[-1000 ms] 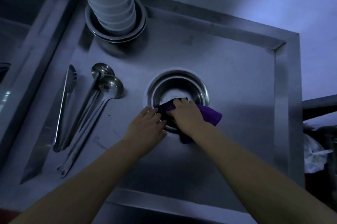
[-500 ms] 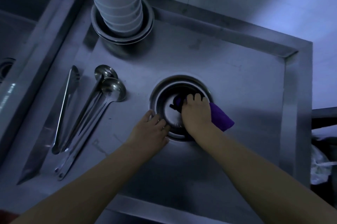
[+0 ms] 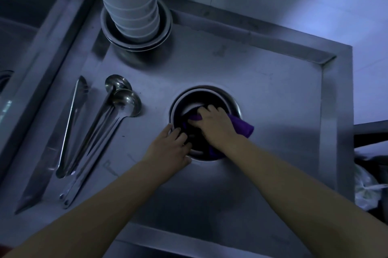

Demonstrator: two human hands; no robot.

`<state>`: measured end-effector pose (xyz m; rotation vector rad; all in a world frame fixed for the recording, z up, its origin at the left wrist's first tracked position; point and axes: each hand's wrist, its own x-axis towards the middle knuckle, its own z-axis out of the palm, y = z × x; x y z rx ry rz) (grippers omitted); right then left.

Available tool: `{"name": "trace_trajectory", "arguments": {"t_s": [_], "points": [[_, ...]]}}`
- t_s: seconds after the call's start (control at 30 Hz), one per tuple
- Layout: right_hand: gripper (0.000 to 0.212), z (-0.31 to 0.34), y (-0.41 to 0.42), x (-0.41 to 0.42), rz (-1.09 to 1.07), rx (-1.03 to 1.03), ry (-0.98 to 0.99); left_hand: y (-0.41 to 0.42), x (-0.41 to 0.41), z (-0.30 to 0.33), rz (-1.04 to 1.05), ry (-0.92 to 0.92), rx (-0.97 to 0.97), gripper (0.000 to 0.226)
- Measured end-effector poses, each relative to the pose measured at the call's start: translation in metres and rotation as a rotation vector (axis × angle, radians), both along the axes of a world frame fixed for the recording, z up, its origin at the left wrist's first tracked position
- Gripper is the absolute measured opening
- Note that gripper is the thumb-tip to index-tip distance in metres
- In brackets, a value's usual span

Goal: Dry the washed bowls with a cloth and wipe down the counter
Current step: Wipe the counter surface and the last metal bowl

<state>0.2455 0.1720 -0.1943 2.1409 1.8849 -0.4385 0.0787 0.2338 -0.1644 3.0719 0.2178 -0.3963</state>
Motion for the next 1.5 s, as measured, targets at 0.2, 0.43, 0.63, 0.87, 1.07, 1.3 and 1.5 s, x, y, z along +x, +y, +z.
{"name": "trace_trajectory", "arguments": {"t_s": [0.2, 0.43, 0.63, 0.87, 1.07, 1.3, 1.5], "points": [[0.031, 0.020, 0.012, 0.016, 0.116, 0.205, -0.344, -0.002, 0.000, 0.000, -0.018, -0.020, -0.010, 0.043], [0.032, 0.020, -0.013, -0.003, -0.093, -0.193, -0.278, -0.004, -0.003, 0.001, -0.017, -0.042, -0.041, 0.048], [0.035, 0.024, -0.016, -0.022, -0.100, -0.250, 0.072, -0.004, -0.007, -0.011, -0.016, -0.010, -0.064, 0.041], [0.043, 0.053, -0.042, -0.006, -0.218, -0.185, 0.332, -0.005, -0.010, -0.021, 0.023, 0.025, -0.145, 0.043], [0.037, 0.062, -0.056, 0.008, -0.471, 0.059, 0.104, 0.000, -0.018, -0.012, 0.043, -0.066, -0.121, 0.051], [0.031, 0.028, -0.008, -0.040, -0.213, -0.120, 0.031, 0.009, -0.020, -0.012, -0.002, -0.002, -0.043, 0.054], [0.036, 0.046, -0.019, -0.028, -0.277, -0.235, 0.215, 0.009, -0.017, -0.006, -0.043, -0.066, -0.048, 0.040]]}}
